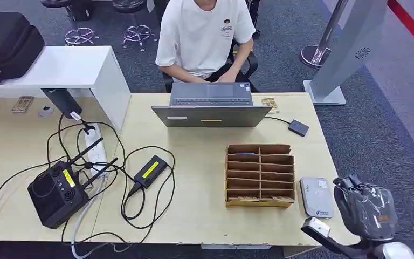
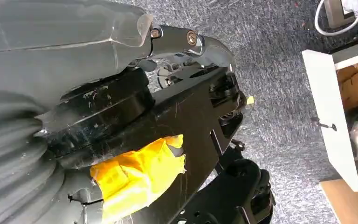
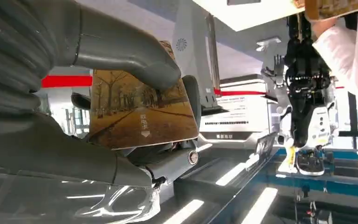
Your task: Pass the card to the sensor for recognition and then transmit it.
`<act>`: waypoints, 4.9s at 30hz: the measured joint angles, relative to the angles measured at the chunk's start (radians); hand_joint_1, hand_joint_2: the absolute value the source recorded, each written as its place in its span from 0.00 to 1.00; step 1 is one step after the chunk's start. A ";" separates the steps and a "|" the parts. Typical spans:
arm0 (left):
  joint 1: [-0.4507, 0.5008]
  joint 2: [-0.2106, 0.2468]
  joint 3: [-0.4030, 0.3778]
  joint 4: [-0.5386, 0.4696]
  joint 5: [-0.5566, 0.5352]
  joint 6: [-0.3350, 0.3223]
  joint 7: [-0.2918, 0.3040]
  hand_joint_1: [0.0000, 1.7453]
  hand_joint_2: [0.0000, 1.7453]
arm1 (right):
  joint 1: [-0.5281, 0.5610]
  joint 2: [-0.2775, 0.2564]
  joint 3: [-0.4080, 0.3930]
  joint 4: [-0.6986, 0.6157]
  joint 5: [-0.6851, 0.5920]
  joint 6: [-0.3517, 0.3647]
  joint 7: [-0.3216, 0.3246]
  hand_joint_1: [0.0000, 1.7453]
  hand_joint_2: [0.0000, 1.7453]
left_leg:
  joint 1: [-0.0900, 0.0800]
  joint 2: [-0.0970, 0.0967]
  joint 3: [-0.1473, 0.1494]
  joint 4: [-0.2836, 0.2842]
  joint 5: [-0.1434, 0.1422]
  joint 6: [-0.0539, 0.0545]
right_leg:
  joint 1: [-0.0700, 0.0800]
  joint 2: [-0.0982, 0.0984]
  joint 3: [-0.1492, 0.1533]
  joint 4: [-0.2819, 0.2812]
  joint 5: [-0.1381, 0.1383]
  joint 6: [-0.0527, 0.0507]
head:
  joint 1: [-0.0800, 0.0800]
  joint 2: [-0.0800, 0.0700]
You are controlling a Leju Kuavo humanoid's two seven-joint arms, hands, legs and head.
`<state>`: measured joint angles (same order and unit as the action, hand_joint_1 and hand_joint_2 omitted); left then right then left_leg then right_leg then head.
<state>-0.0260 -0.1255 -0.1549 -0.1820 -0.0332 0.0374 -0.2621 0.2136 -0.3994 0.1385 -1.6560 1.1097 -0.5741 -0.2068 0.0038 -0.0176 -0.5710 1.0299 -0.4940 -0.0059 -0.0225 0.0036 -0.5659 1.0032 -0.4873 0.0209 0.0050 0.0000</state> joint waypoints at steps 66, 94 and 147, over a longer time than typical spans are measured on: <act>-0.009 0.001 -0.006 0.000 -0.030 -0.008 0.031 0.00 1.00 | -0.076 0.095 -0.022 0.312 -0.035 0.002 -0.039 1.00 1.00 | 0.000 0.000 0.000 0.000 0.000 0.000 | 0.000 0.000 0.000 0.000 0.000 0.000 | 0.000 0.000; -0.009 0.003 -0.006 0.000 -0.036 -0.015 0.031 0.00 1.00 | -0.137 0.130 0.021 0.401 -0.042 0.019 -0.020 1.00 1.00 | -0.001 0.000 -0.001 0.000 0.000 0.000 | 0.000 0.000 0.000 0.000 0.000 0.000 | 0.000 0.000; -0.017 -0.018 -0.045 0.000 -0.100 0.010 0.023 0.00 1.00 | -1.210 0.251 0.362 0.974 0.010 0.175 0.167 0.00 1.00 | -0.001 -0.001 -0.001 0.001 0.005 -0.003 | -0.001 0.000 -0.003 0.005 0.004 -0.002 | 0.000 0.000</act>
<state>-0.0430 -0.1431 -0.1995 -0.1820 -0.1327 0.0469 -0.2396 -0.9968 -0.1488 0.5005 -0.6817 1.1196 -0.3994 -0.0393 0.0027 -0.0188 -0.5719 1.0305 -0.4892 -0.0086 -0.0230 0.0037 -0.5685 1.0083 -0.4836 0.0185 0.0050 0.0000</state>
